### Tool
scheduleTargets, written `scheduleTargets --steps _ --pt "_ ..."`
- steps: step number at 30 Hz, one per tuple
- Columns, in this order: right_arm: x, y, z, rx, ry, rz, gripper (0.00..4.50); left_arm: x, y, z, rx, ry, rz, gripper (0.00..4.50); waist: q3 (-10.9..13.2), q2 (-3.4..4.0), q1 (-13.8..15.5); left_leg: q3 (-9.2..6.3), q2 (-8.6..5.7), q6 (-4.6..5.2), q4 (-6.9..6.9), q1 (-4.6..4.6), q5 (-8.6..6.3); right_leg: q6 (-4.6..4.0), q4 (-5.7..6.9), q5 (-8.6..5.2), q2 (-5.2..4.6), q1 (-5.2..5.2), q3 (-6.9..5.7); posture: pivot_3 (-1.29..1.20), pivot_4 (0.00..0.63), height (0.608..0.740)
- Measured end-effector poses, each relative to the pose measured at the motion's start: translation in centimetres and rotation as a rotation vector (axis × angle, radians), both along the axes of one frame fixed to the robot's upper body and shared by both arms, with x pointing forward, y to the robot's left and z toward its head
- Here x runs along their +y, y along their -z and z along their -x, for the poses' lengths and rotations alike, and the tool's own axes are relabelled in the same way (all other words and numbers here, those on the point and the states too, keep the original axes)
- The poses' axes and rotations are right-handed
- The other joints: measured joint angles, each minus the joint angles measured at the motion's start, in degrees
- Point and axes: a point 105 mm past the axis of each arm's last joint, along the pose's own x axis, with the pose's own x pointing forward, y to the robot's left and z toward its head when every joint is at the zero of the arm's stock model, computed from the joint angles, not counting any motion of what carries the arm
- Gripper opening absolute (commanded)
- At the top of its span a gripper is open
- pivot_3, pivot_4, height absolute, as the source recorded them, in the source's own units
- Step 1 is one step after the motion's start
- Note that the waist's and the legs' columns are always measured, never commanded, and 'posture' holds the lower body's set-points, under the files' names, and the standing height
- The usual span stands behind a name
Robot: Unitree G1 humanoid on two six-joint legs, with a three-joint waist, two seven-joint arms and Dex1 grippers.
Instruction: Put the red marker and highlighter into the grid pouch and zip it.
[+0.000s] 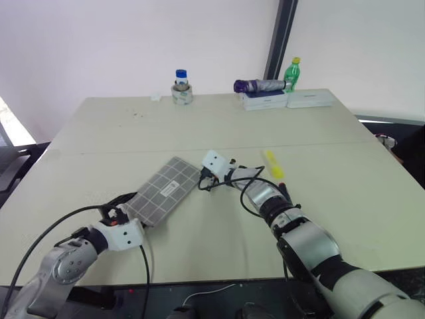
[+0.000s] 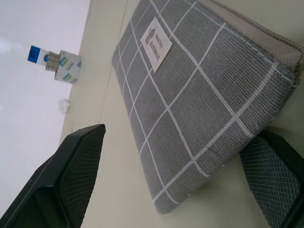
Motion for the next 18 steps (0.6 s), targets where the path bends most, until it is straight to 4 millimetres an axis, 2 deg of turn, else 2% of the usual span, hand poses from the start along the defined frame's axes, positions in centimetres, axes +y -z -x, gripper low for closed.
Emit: scheduleTargets --steps 16,18 --pt "0.3 0.0 0.2 -0.008 -0.024 0.007 0.05 -1.7 0.0 -0.3 -0.004 0.099 0.000 4.50 0.0 0.00 0.0 0.02 0.00 0.00 0.00 0.00 0.00 0.00 0.02 0.00 0.00 -0.02 0.02 0.00 0.150 0.740" --pt "0.4 0.0 0.2 -0.008 -0.028 0.009 0.00 -1.8 0.0 -0.4 -0.003 0.104 0.000 3.95 0.0 0.00 0.0 0.03 0.00 0.00 0.01 0.00 0.00 0.00 0.02 0.00 0.00 -0.02 0.02 0.00 0.150 0.740"
